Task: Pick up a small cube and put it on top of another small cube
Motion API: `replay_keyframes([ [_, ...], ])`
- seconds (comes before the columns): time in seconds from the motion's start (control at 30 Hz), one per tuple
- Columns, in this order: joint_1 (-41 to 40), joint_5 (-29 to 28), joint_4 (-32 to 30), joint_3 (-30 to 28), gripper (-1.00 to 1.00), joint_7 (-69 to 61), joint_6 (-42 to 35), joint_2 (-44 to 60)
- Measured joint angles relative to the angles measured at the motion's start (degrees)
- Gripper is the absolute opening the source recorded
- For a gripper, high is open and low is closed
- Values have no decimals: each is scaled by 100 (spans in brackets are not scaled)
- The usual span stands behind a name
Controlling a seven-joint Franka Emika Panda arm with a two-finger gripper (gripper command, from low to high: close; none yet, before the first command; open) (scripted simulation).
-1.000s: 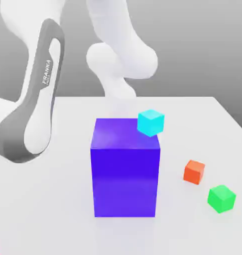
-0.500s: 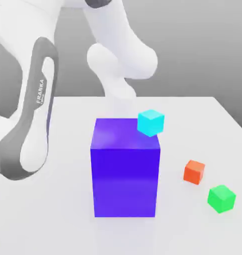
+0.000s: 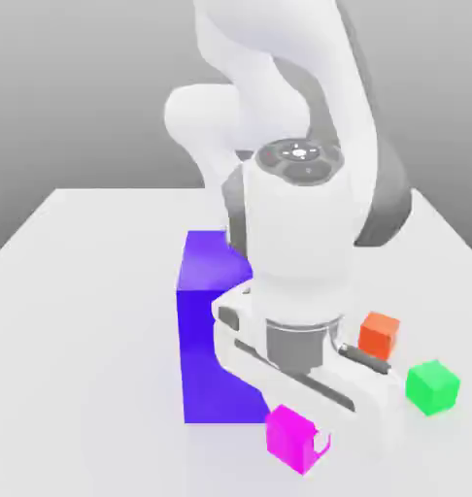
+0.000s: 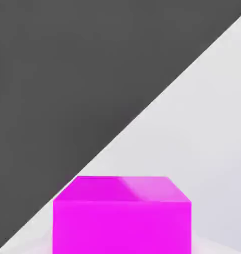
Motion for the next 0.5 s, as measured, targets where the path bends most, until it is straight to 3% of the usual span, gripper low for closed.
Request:
replay_keyframes([
  [0.17, 1264, -124, -829, 949, -100, -350, 182, -584],
  [0.37, 1709, -1325, -889, 500, -100, 435, 880, 210],
  [0.4, 1818, -1533, -878, 352, 100, 585, 1005, 371],
  [0.5, 1818, -1533, -878, 352, 100, 585, 1006, 371],
])
